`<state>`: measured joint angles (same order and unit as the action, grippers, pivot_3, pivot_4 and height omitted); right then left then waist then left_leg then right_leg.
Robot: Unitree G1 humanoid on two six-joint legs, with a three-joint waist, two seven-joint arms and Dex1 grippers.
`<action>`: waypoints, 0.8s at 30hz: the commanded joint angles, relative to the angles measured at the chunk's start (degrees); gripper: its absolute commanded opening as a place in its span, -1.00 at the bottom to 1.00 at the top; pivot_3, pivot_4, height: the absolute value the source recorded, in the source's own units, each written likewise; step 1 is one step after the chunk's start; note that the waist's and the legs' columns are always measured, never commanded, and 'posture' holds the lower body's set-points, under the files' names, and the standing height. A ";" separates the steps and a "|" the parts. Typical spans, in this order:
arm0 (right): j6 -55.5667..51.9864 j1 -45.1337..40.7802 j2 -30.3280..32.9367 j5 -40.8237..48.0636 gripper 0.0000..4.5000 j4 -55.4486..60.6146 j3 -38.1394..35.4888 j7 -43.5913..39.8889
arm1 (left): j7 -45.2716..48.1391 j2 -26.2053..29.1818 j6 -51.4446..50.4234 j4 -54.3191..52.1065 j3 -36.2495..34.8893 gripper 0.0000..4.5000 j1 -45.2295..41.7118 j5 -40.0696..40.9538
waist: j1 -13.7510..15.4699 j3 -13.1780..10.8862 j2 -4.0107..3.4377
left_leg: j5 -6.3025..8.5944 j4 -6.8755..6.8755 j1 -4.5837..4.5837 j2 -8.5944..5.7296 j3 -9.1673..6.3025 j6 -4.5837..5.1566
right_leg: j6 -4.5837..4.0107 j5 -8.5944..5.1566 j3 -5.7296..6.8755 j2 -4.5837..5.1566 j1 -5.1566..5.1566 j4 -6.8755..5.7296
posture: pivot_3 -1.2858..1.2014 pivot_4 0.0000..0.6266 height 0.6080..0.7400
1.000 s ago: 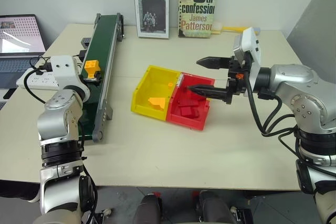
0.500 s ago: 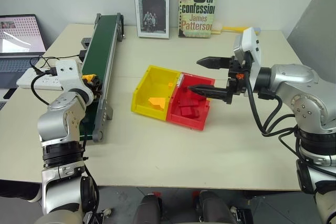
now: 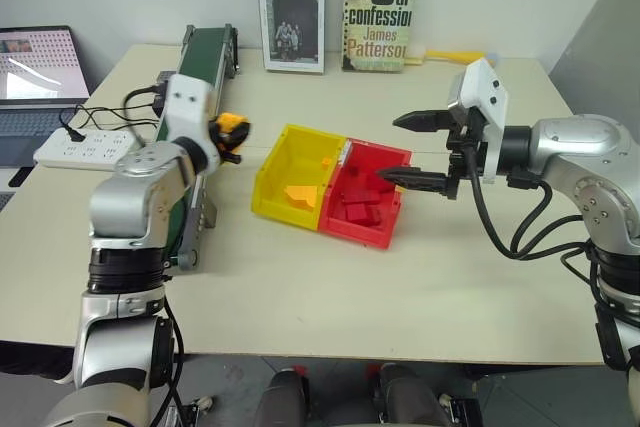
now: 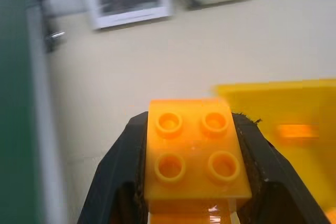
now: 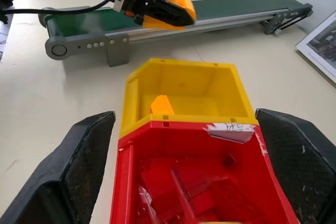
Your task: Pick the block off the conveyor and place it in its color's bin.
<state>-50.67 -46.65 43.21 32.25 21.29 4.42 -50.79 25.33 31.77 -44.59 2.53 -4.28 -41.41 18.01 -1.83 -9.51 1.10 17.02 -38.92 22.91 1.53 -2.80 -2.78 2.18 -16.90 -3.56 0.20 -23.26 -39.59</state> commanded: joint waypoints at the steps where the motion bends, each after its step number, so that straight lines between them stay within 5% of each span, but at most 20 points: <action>1: -2.10 -1.21 1.43 1.22 1.00 4.87 -1.80 1.30 | 3.53 -2.59 2.70 1.02 6.55 -0.31 -1.98 -2.33 | 0.00 -0.01 -0.01 | 0.01 0.00 0.00 0.00 0.00 0.02 | 0.00 0.00 -0.01 -0.02 0.00 -0.02 | 0.03 -0.52 1.00; 4: -3.77 -0.74 1.66 2.11 1.00 6.60 -2.87 2.82 | 3.28 -4.32 5.56 5.61 8.92 -0.31 -3.12 -5.16 | -0.03 -0.01 -0.01 | 0.05 -0.01 -0.01 -0.01 -0.01 0.10 | 0.00 0.00 -0.01 -0.03 0.00 -0.04 | 0.03 -0.52 1.00; 6: -4.86 -0.28 1.85 2.52 1.00 7.51 -3.71 3.72 | 4.72 -5.46 6.73 7.89 9.38 0.00 -3.80 -4.84 | -0.01 -0.01 -0.01 | 0.06 -0.02 -0.01 0.00 -0.01 0.11 | 0.00 0.00 -0.01 -0.05 -0.01 -0.04 | 0.03 -0.52 1.00; 15: -6.59 1.70 3.12 3.73 1.00 8.97 -5.58 5.61 | 10.73 -3.74 8.20 10.97 9.53 0.82 -5.88 -5.63 | 0.13 -0.01 -0.01 | 0.06 -0.02 0.03 -0.02 -0.02 0.11 | 0.00 0.00 0.01 -0.03 -0.02 0.00 | 0.03 -0.52 1.00; 17: -6.11 2.30 3.67 3.64 1.00 8.55 -5.63 5.10 | 12.61 -1.29 8.51 10.64 9.27 0.99 -5.97 -6.27 | 0.02 -0.01 -0.01 | 0.06 -0.01 0.01 -0.01 0.00 0.11 | 0.00 0.00 0.00 -0.04 -0.02 -0.01 | 0.03 -0.52 1.00; 24: 0.13 6.22 6.91 -0.23 1.00 3.30 -3.88 1.44 | 29.78 16.07 9.35 3.48 7.59 1.00 -2.49 -3.82 | -0.17 -0.06 -0.04 | 0.06 0.05 0.00 0.03 0.03 0.11 | 0.00 0.00 -0.03 -0.12 -0.05 0.04 | 0.03 -0.52 1.00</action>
<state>-53.57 -40.65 49.25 33.45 25.32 1.29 -48.27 50.40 44.73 -36.85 9.23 5.89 -43.90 12.98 -2.00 -9.57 1.06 17.08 -38.88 22.91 1.56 -2.75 -2.67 2.17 -16.90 -3.59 0.09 -23.31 -39.54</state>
